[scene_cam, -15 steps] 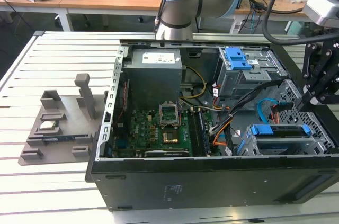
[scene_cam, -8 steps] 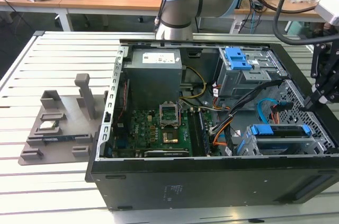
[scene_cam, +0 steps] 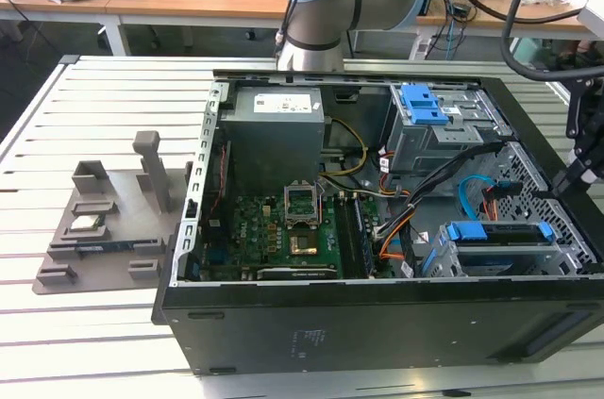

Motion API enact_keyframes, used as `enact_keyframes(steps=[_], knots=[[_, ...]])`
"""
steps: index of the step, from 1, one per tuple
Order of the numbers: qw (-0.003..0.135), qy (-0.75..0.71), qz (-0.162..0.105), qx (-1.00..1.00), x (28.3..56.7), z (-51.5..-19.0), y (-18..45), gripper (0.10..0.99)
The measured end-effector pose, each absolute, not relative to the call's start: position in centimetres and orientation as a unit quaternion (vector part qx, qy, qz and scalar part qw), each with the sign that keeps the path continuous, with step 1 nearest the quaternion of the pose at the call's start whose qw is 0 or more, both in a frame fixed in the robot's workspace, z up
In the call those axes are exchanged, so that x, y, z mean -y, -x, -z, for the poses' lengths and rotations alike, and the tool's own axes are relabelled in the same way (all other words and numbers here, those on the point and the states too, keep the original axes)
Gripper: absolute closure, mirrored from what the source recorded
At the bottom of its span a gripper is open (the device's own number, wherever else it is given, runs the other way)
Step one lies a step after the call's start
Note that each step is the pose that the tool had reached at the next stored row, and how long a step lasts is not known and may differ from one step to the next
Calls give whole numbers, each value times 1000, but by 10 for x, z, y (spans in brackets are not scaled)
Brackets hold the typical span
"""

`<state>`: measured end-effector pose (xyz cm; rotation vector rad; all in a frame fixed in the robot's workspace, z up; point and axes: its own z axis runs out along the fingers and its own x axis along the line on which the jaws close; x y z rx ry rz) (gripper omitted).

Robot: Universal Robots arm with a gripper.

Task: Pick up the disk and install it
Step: 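Insert the first disk wire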

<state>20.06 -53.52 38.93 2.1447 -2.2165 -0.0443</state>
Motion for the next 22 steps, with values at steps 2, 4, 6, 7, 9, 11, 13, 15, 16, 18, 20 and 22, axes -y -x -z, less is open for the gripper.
enact_keyframes(steps=[2, 4, 6, 7, 9, 11, 13, 15, 16, 18, 20, 22], knots=[[28, -695, 14, 718, 535, -389, -203, 980], [28, -695, 14, 718, 535, -389, -207, 980], [29, -695, 14, 718, 535, -389, -208, 980], [29, -695, 14, 718, 534, -388, -209, 980], [28, -695, 14, 718, 534, -388, -212, 980], [29, -695, 14, 718, 533, -386, -215, 980], [29, -695, 14, 718, 532, -384, -215, 980], [29, -695, 14, 718, 530, -383, -214, 980], [28, -695, 14, 718, 529, -383, -212, 980], [29, -695, 14, 718, 528, -382, -203, 980], [29, -695, 14, 718, 526, -380, -198, 980], [29, -695, 14, 718, 525, -379, -195, 980]])
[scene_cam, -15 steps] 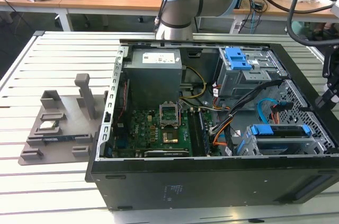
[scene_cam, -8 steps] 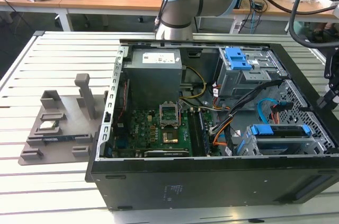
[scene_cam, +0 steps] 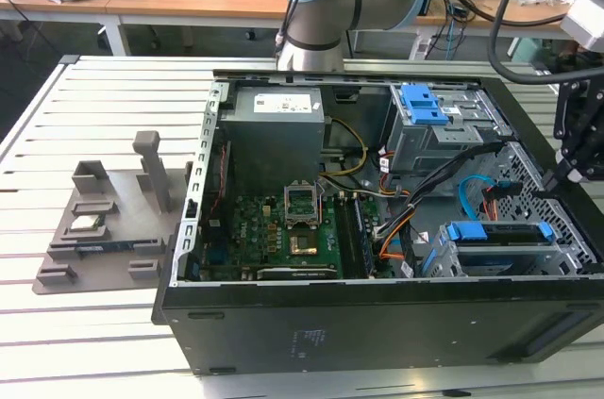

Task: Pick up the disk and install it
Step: 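Insert the first disk wire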

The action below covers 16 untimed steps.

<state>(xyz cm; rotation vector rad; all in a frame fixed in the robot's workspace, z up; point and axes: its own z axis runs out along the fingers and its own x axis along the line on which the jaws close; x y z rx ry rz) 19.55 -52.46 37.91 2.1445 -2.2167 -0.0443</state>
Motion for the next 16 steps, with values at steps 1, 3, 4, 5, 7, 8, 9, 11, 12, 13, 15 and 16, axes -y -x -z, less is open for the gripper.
enact_keyframes(steps=[1, 3, 4, 5, 7, 8, 9, 11, 12, 13, 15, 16], knots=[[28, -695, 14, 718, 523, -378, -194, 980], [29, -695, 14, 718, 521, -376, -192, 980], [29, -695, 14, 718, 519, -374, -189, 980], [28, -695, 14, 718, 517, -374, -188, 980], [29, -695, 14, 718, 512, -372, -183, 980], [28, -695, 14, 718, 511, -371, -181, 980], [29, -695, 14, 718, 508, -370, -179, 980], [29, -695, 14, 718, 506, -369, -178, 980], [29, -695, 14, 718, 506, -369, -178, 980], [29, -695, 14, 718, 506, -369, -178, 980], [29, -695, 14, 718, 506, -369, -178, 918], [29, -695, 14, 718, 506, -369, -178, 851]])
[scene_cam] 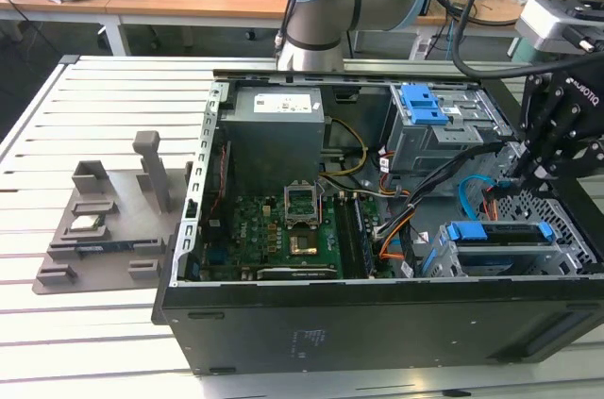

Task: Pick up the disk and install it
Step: 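Insert the first disk wire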

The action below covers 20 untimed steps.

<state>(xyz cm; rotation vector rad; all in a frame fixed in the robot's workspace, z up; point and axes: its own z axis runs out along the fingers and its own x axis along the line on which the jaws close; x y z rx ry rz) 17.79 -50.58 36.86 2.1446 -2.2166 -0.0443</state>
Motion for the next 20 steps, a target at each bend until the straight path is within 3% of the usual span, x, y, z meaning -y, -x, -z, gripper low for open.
enact_keyframes(steps=[3, 18, 20], knots=[[29, -695, 14, 718, 506, -368, -177, 725], [34, -695, 9, 718, 506, -353, -170, 725], [34, -695, 9, 718, 506, -353, -170, 804]])
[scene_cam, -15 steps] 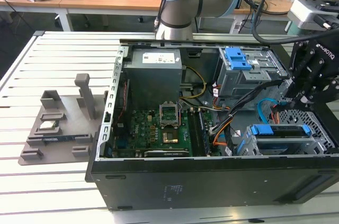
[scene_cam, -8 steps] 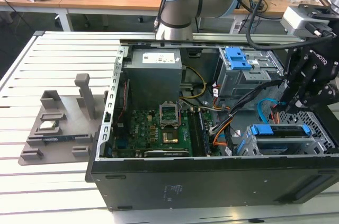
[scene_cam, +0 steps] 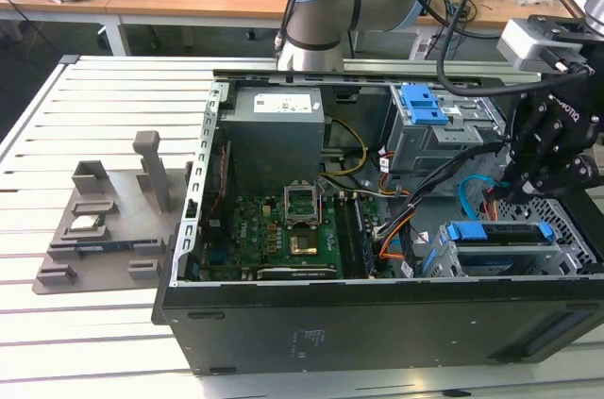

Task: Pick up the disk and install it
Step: 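Insert the first disk wire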

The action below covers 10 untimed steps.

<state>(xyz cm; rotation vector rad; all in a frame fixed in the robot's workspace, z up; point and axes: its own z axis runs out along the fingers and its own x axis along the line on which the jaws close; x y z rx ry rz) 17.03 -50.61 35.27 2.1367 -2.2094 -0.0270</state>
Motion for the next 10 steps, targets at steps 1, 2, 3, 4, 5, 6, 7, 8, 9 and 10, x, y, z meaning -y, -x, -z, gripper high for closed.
enact_keyframes(steps=[1, 2, 3, 4, 5, 6, 7, 8, 9, 10], knots=[[34, -695, 9, 718, 506, -353, -170, 871], [34, -695, 9, 718, 506, -353, -170, 871], [34, -695, 9, 718, 506, -353, -170, 918], [34, -695, 9, 718, 506, -353, -170, 918], [34, -695, 9, 718, 506, -353, -170, 918], [34, -695, 9, 718, 506, -353, -170, 918], [34, -695, 9, 718, 506, -353, -170, 918], [34, -695, 9, 718, 506, -353, -170, 918], [34, -695, 9, 718, 506, -353, -170, 918], [34, -695, 9, 718, 506, -353, -170, 918]])
